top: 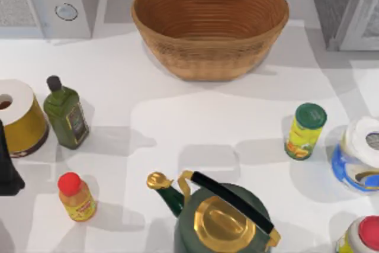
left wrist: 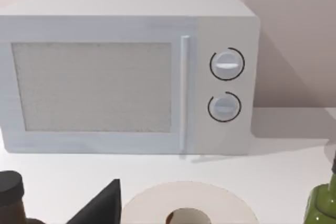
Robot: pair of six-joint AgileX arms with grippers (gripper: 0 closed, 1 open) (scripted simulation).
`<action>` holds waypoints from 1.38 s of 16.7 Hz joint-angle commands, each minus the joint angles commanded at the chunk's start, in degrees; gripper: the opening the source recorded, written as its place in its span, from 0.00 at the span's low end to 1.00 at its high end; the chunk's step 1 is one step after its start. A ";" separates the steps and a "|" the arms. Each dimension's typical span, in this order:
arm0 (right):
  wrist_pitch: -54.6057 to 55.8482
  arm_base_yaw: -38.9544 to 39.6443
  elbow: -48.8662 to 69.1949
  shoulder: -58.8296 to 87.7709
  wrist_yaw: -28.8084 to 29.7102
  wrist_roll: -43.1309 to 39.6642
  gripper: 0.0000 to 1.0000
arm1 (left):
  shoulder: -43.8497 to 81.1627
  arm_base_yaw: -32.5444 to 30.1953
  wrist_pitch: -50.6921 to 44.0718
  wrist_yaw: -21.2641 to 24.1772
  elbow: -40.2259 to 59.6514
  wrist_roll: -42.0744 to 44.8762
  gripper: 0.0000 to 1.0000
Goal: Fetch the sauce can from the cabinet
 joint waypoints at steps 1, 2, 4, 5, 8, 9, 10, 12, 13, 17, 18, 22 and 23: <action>-0.45 -0.20 2.25 1.79 -0.18 0.00 1.00 | 0.00 0.00 0.00 0.00 0.00 0.00 1.00; -0.91 -0.41 4.53 3.61 -0.39 -0.01 1.00 | 0.00 0.00 0.00 0.00 0.00 0.00 1.00; -1.75 -0.88 8.78 7.00 -0.80 -0.02 1.00 | 0.00 0.00 0.00 0.00 0.00 0.00 1.00; -2.11 -1.09 10.58 8.44 -0.99 -0.02 1.00 | 0.00 0.00 0.00 0.00 0.00 0.00 1.00; -2.67 -1.40 13.36 10.67 -1.27 -0.03 1.00 | 0.00 0.00 0.00 0.00 0.00 0.00 1.00; -2.67 -1.40 13.36 10.67 -1.27 -0.03 1.00 | 0.00 0.00 0.00 0.00 0.00 0.00 1.00; -2.67 -1.40 13.36 10.67 -1.27 -0.03 1.00 | 0.00 0.00 0.00 0.00 0.00 0.00 1.00; -2.67 -1.40 13.36 10.67 -1.27 -0.03 0.92 | 0.00 0.00 0.00 0.00 0.00 0.00 1.00; -2.67 -1.40 13.36 10.67 -1.27 -0.03 0.85 | 0.00 0.00 0.00 0.00 0.00 0.00 1.00; -2.67 -1.40 13.36 10.67 -1.27 -0.03 0.55 | 0.00 0.00 0.00 0.00 0.00 0.00 1.00; -2.67 -1.40 13.36 10.67 -1.27 -0.03 0.47 | 0.00 0.00 0.00 0.00 0.00 0.00 1.00; -2.67 -1.40 13.36 10.67 -1.27 -0.03 0.17 | 0.00 0.00 0.00 0.00 0.00 0.00 1.00; -2.67 -1.40 13.36 10.67 -1.27 -0.03 0.10 | 0.00 0.00 0.00 0.00 0.00 0.00 1.00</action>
